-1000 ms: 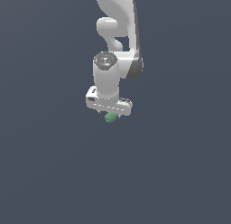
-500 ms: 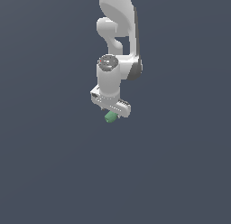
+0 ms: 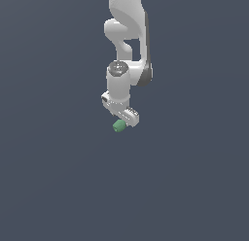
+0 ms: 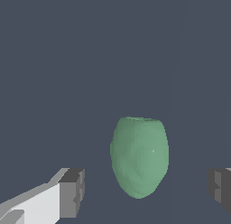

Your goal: Pick up the object and move it to a goal position.

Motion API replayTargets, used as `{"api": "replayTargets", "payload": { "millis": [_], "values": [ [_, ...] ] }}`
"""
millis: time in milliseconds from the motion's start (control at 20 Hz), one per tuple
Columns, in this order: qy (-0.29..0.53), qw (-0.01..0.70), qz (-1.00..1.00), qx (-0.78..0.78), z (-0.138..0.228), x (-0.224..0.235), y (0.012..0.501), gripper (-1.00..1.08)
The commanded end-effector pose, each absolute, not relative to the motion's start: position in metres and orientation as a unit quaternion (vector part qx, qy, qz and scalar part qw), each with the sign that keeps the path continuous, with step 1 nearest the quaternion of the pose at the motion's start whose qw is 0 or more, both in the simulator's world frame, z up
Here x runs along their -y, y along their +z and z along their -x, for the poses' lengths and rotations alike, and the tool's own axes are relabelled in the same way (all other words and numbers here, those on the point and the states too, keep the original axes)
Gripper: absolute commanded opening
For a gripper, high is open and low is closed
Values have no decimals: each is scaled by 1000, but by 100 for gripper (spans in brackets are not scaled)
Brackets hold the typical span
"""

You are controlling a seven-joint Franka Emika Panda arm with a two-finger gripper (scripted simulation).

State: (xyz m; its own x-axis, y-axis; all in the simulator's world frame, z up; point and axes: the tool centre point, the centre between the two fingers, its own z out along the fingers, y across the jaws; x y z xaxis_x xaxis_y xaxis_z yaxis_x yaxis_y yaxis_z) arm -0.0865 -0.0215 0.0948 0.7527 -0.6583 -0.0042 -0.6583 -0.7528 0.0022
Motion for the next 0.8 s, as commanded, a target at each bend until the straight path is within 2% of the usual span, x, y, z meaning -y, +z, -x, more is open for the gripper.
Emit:
{"api": "replayTargets", "payload": {
  "millis": [0, 750],
  "values": [
    [-1, 0, -930, 367, 90, 21, 92, 100],
    [0, 0, -924, 382, 95, 21, 75, 100]
  ]
}}
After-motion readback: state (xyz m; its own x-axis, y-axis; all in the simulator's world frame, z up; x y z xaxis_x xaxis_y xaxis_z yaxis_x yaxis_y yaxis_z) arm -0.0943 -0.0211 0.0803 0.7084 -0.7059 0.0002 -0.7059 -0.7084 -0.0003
